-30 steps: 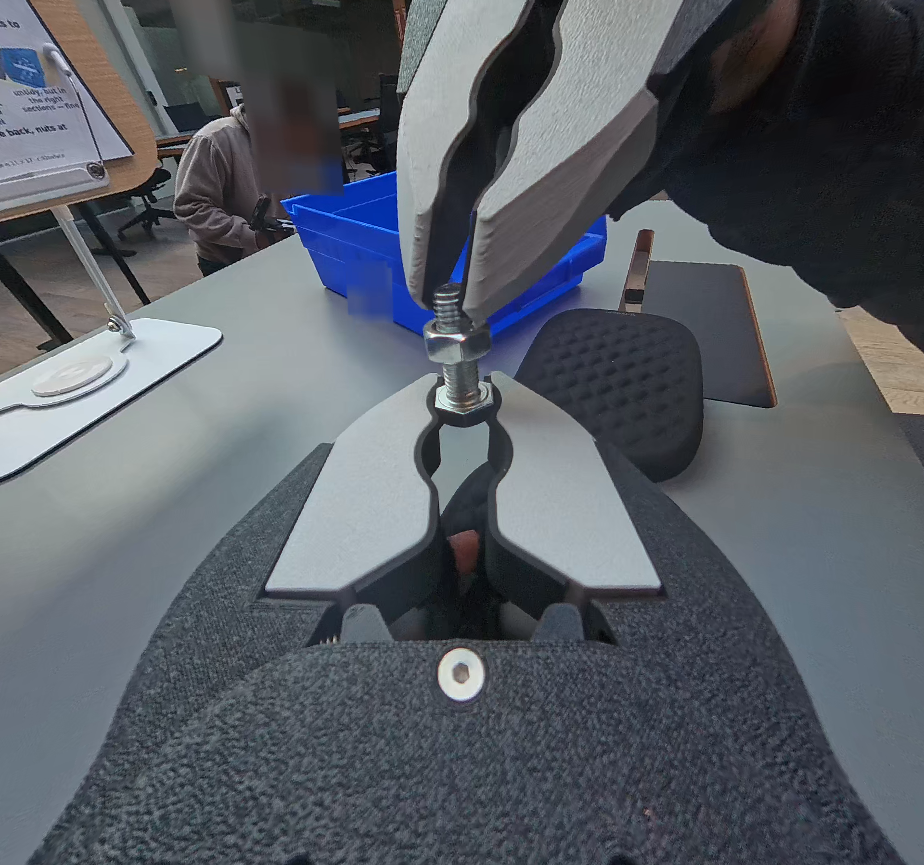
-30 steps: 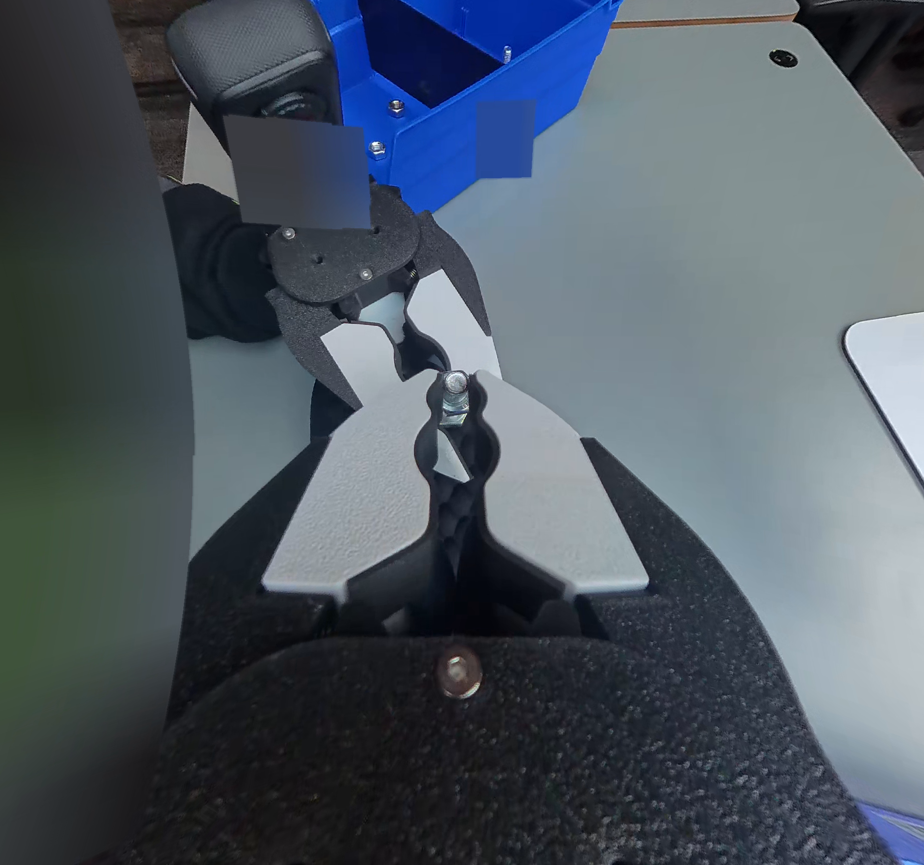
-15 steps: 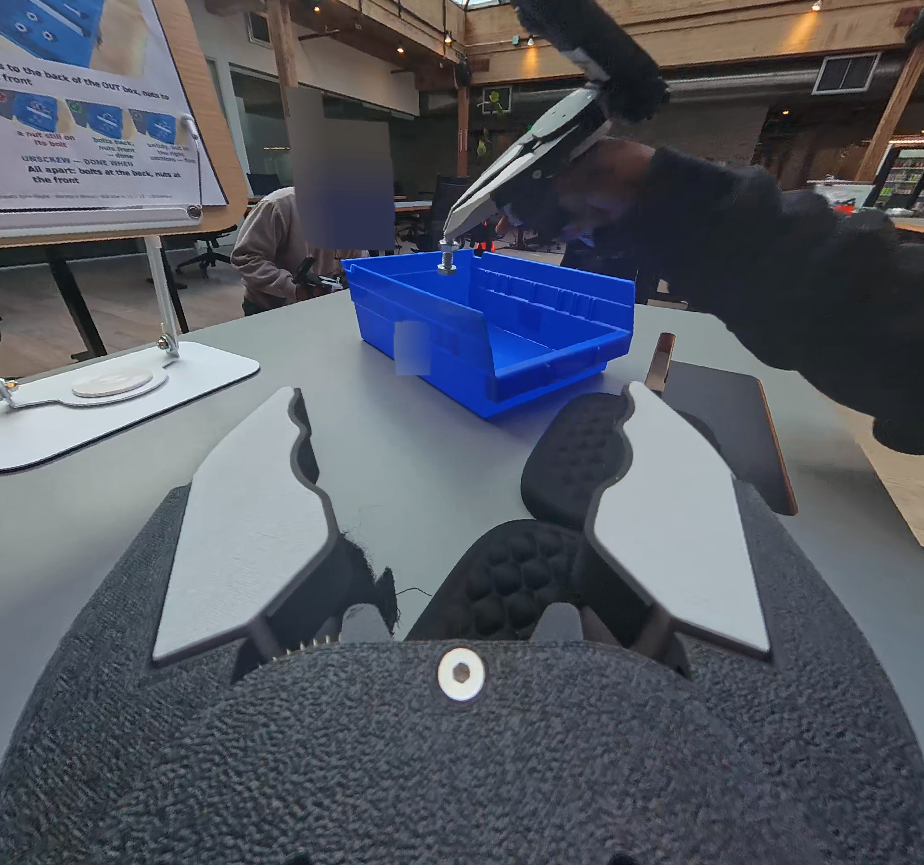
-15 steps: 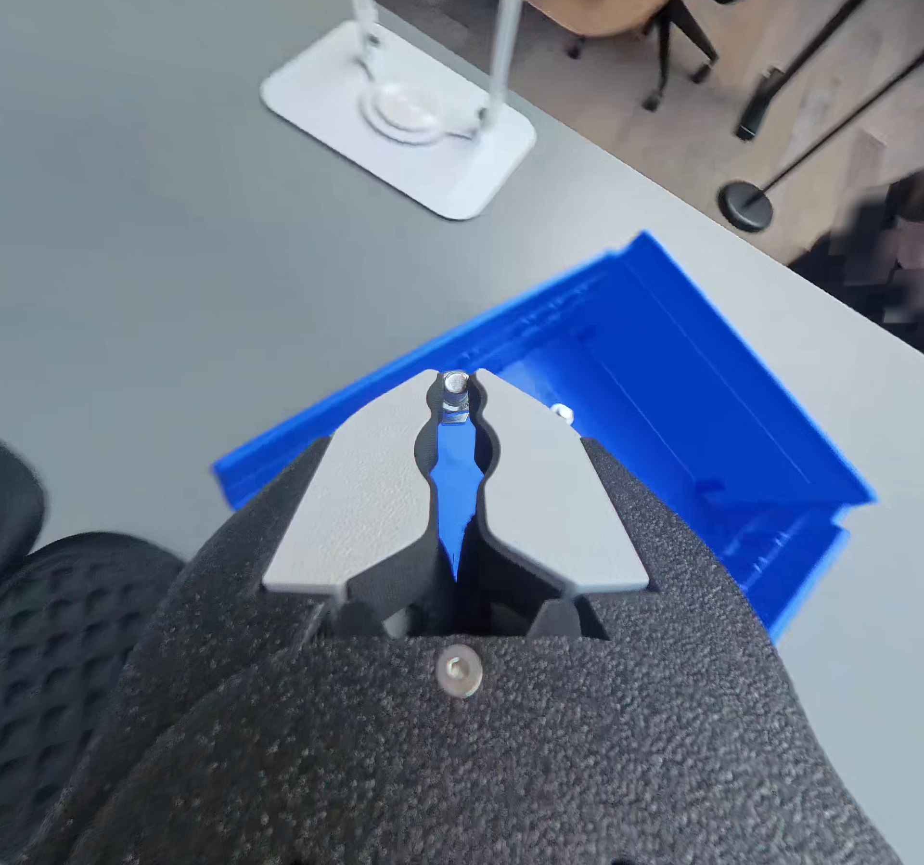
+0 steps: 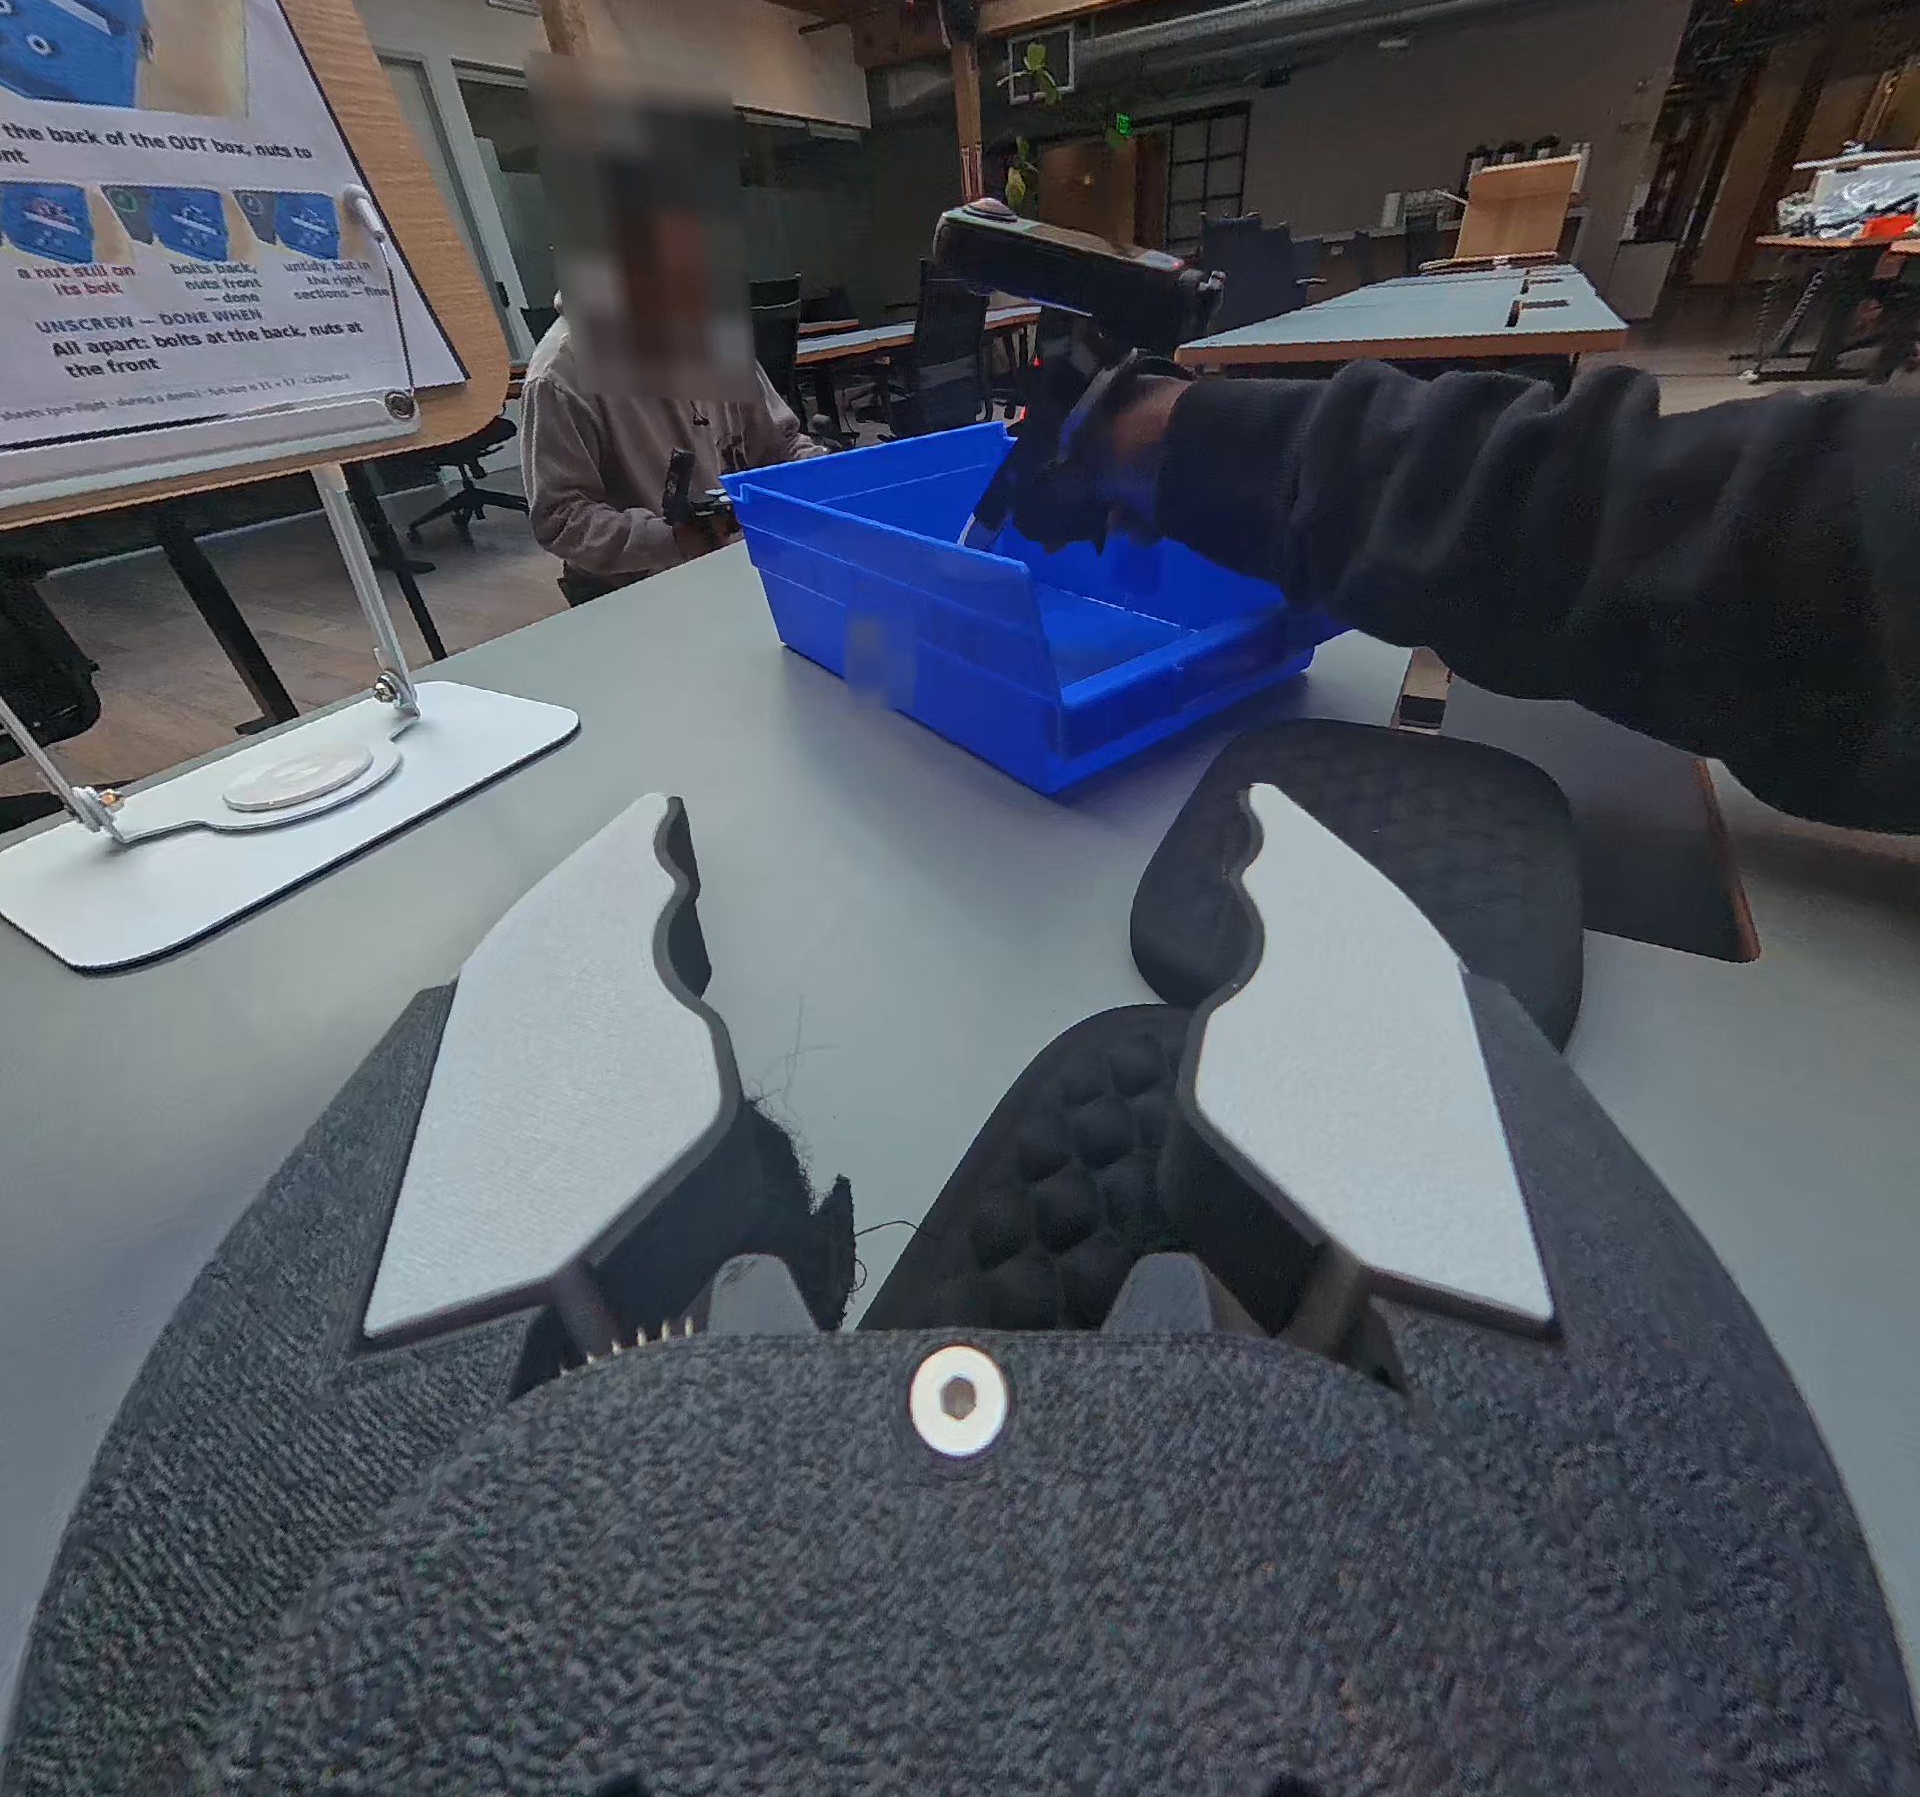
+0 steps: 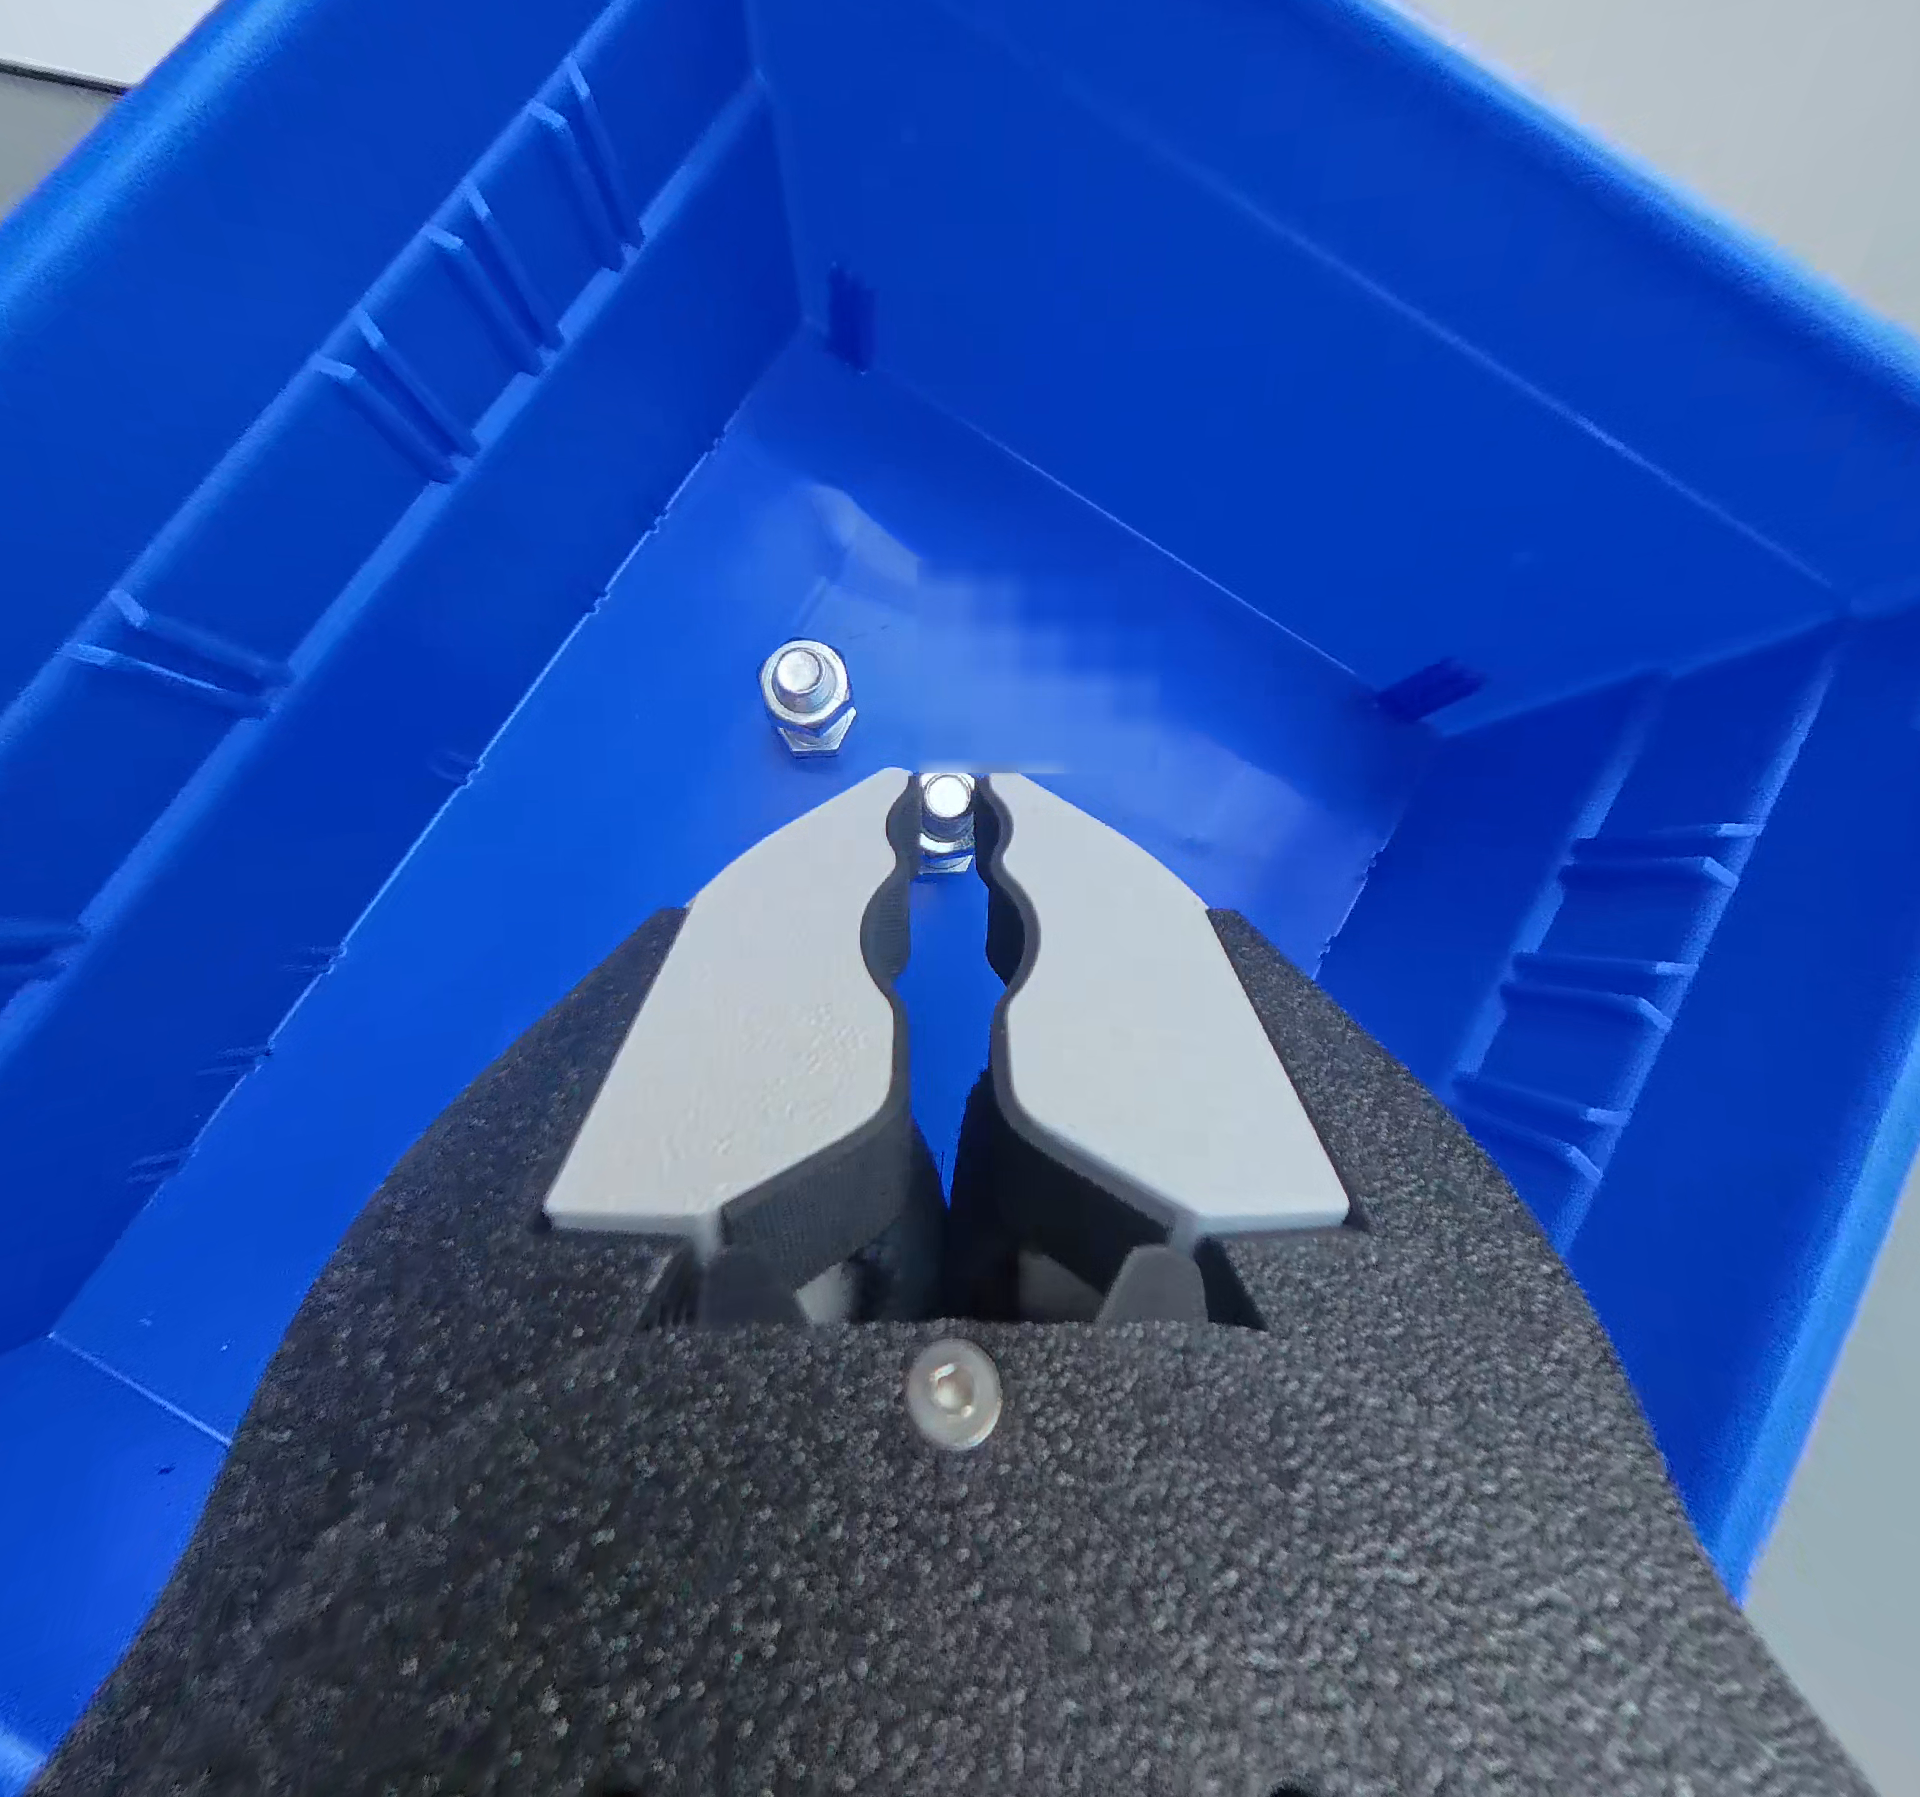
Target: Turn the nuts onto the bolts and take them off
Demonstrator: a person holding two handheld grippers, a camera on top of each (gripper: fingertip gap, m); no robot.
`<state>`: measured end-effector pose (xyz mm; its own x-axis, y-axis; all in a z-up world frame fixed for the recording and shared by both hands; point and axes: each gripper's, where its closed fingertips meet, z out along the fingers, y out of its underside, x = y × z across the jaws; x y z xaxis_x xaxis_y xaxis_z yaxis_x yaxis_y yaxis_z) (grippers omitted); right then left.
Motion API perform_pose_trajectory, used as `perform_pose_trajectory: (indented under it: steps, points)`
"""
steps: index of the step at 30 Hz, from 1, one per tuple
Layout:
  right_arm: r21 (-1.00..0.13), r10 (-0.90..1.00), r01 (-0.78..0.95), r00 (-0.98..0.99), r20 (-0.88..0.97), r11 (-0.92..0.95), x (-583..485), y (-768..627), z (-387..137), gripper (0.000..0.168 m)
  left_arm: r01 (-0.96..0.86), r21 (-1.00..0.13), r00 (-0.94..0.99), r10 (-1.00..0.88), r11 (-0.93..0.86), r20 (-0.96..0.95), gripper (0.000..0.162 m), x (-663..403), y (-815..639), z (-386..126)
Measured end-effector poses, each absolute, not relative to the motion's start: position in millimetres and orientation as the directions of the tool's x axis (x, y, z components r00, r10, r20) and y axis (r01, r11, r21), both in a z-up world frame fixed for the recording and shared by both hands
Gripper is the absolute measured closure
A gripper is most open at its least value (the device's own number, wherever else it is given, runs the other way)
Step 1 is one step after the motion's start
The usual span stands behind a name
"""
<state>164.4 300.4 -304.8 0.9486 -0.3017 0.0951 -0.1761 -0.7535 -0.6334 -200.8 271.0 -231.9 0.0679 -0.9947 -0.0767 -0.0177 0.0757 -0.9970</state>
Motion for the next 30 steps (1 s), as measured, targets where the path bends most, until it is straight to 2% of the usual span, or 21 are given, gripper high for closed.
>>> perform_pose_trajectory:
  steps: [3,5,8,10,13,18,22,25,30]
  points:
    - [-0.622,-0.295,-0.179,0.951,0.088,-0.762,162.4,299.3,-309.3,0.159,-0.025,-0.997,0.067,-0.995,0.078,-0.079,0.068,-200.9,270.8,-232.7]
    - [-0.645,-0.311,-0.192,0.948,0.074,-0.739,162.4,298.8,-303.9,0.145,-0.031,-0.996,0.065,-0.994,0.085,-0.087,0.073,-201.0,270.3,-233.3]
    - [-0.727,-0.344,-0.228,0.939,0.013,-0.648,159.3,296.7,-279.6,0.135,-0.054,-0.992,0.079,-0.990,0.114,-0.118,0.095,-203.6,271.7,-233.7]
    - [-0.827,-0.312,-0.223,0.948,-0.061,-0.517,143.9,298.1,-247.6,0.133,-0.066,-0.992,0.089,-0.990,0.105,-0.110,0.104,-206.9,271.6,-230.5]
    - [-0.934,-0.154,-0.224,0.970,-0.187,-0.277,95.6,290.8,-193.6,0.127,-0.108,-0.993,0.085,-0.995,0.051,-0.060,0.113,-218.9,267.6,-221.1]
    - [-0.976,0.184,-0.213,0.958,-0.219,-0.052,-6.9,250.7,-147.1,0.126,-0.290,-0.957,0.161,-0.984,0.027,-0.076,0.114,-291.1,280.1,-194.2]
    - [-0.993,0.270,-0.112,0.955,-0.120,-0.043,-55.3,226.9,-158.0,0.129,-0.568,-0.820,0.360,-0.918,-0.076,-0.165,0.115,-403.6,335.1,-190.7]
    - [-0.996,0.304,-0.064,0.949,-0.080,-0.063,-73.3,221.3,-170.1,0.132,-0.641,-0.733,0.504,-0.844,-0.226,-0.181,0.118,-479.9,382.0,-183.2]
    - [-0.993,0.348,-0.012,0.936,-0.052,-0.116,-86.8,227.4,-190.6,0.132,-0.746,-0.503,0.568,-0.811,-0.437,-0.138,0.118,-542.4,448.2,-216.8]
